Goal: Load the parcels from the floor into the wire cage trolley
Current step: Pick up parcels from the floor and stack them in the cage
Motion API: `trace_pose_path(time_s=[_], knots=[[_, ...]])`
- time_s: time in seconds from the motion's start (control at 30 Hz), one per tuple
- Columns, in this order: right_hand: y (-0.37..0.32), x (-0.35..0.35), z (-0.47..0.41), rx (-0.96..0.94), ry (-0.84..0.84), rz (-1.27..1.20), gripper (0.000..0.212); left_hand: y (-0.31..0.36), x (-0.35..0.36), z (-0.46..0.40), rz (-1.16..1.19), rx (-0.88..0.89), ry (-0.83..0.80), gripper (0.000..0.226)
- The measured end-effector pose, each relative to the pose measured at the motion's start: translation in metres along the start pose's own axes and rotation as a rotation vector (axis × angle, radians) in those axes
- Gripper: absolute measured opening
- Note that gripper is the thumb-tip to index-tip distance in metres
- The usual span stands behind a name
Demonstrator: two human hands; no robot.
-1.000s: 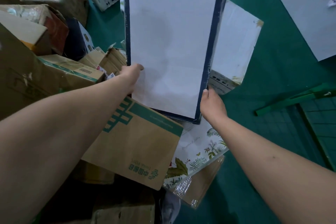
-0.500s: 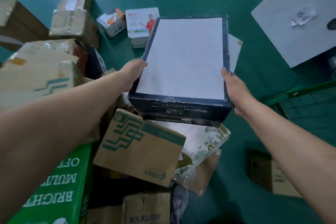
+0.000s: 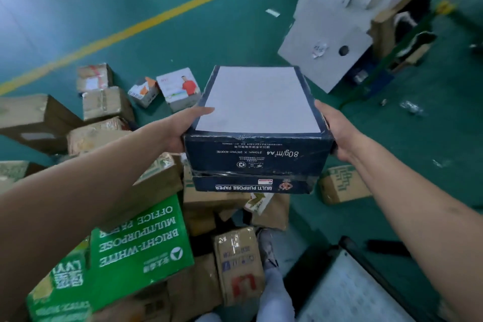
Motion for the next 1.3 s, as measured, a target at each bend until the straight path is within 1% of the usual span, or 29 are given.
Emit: trace_pose_path(time_s=[0.13, 0.23, 0.37, 0.43, 0.5, 0.6, 0.7, 0.8, 0.9, 1.0, 1.03, 1.07, 1.17, 1.2, 1.3], knots=[[-0.024, 0.013, 0.125, 0.019, 0.084, -0.034, 0.054, -0.038, 0.016, 0.108, -0.122, -0.031, -0.049, 0.046], [-0.043, 0.020, 0.210, 0.000, 0.119, -0.089, 0.048, -0.061, 0.021, 0.178, -0.189, -0.006, -0.054, 0.058], [-0.049, 0.016, 0.298, 0.036, 0.167, -0.138, 0.050, -0.084, 0.044, 0.238, -0.269, 0.017, -0.092, 0.062], [-0.032, 0.006, 0.330, 0.078, 0.209, -0.164, 0.054, -0.094, 0.064, 0.251, -0.336, 0.010, -0.098, 0.065], [-0.014, -0.002, 0.359, 0.117, 0.238, -0.197, 0.058, -0.101, 0.084, 0.256, -0.411, -0.017, -0.099, 0.062], [0.026, -0.027, 0.408, 0.187, 0.335, -0.283, 0.059, -0.120, 0.137, 0.259, -0.526, -0.067, -0.126, 0.055], [0.070, -0.045, 0.450, 0.273, 0.326, -0.363, 0.058, -0.137, 0.180, 0.249, -0.647, -0.111, -0.132, 0.063], [0.117, -0.074, 0.499, 0.379, 0.393, -0.422, 0.063, -0.157, 0.241, 0.236, -0.826, -0.199, -0.149, 0.076], [0.163, -0.106, 0.546, 0.460, 0.500, -0.491, 0.062, -0.179, 0.309, 0.222, -0.953, -0.269, -0.188, 0.066], [0.195, -0.122, 0.588, 0.520, 0.545, -0.553, 0.067, -0.204, 0.362, 0.211, -1.058, -0.346, -0.233, 0.058], [0.202, -0.126, 0.600, 0.533, 0.560, -0.569, 0.066, -0.212, 0.374, 0.208, -1.086, -0.364, -0.250, 0.060], [0.213, -0.133, 0.617, 0.550, 0.591, -0.596, 0.064, -0.222, 0.394, 0.202, -1.128, -0.385, -0.280, 0.067], [0.240, -0.144, 0.660, 0.571, 0.665, -0.652, 0.062, -0.246, 0.443, 0.190, -1.231, -0.406, -0.325, 0.095], [0.245, -0.145, 0.669, 0.566, 0.687, -0.670, 0.061, -0.252, 0.454, 0.187, -1.262, -0.415, -0.331, 0.098], [0.265, -0.147, 0.706, 0.559, 0.801, -0.726, 0.064, -0.276, 0.495, 0.190, -1.359, -0.410, -0.339, 0.088]])
Point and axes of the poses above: each hand's wrist, its own z-axis away from the middle knuckle, its own x-axis out of the palm, y = z × x, the point moved 2 cm from there along -z, towards the middle knuckle, and after that the axes turned 12 degrees about -x, right-handed, at the moved point
